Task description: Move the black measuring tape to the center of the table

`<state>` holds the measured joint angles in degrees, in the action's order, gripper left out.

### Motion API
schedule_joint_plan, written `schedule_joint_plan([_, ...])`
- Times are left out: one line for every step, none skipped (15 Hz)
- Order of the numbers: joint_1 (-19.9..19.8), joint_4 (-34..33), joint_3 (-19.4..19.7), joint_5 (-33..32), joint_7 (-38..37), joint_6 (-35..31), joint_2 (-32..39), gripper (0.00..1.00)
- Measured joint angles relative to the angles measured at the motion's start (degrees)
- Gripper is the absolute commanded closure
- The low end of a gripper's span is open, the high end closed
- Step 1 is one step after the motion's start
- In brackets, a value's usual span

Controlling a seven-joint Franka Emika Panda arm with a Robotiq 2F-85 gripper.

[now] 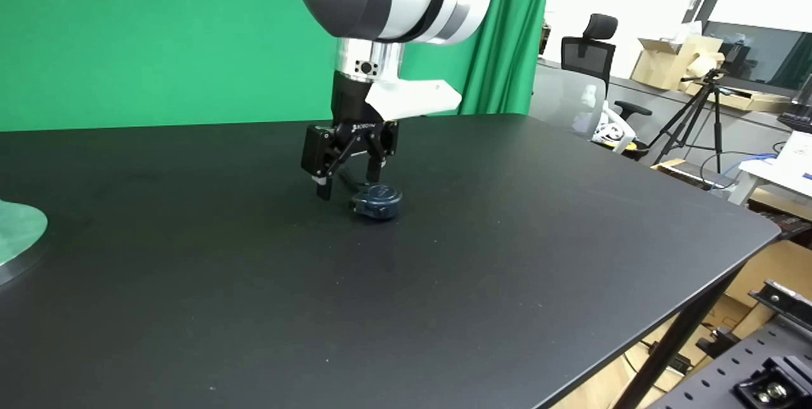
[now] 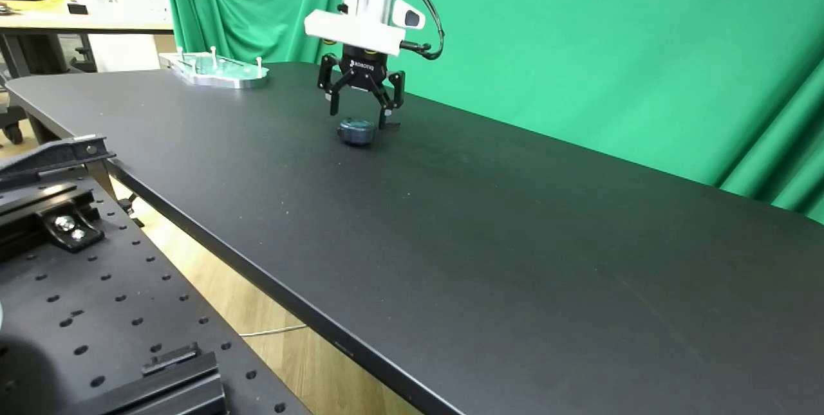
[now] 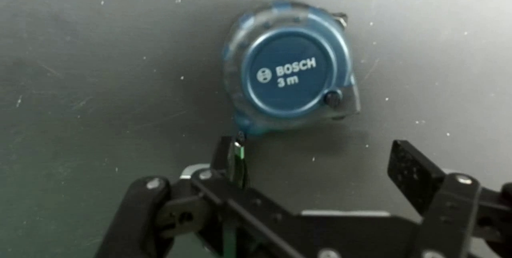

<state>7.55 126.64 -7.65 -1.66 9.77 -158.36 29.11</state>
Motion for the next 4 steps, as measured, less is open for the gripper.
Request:
schedule_joint_plan([0.6,0.0,0.7,-0.6,-1.0,-0.5,-0.2,0.0])
schedule_joint_plan([1.4,0.0,1.5,-0.9,-2.1,-0.7,-0.3,0.0])
schedule_joint_plan([2.2,0.0,2.3,-1.2,-3.4,-0.7,-0.5,0.0])
schedule_joint_plan([3.0,0.0,3.2,-1.7,-4.9,-0.7,-0.7,0.0])
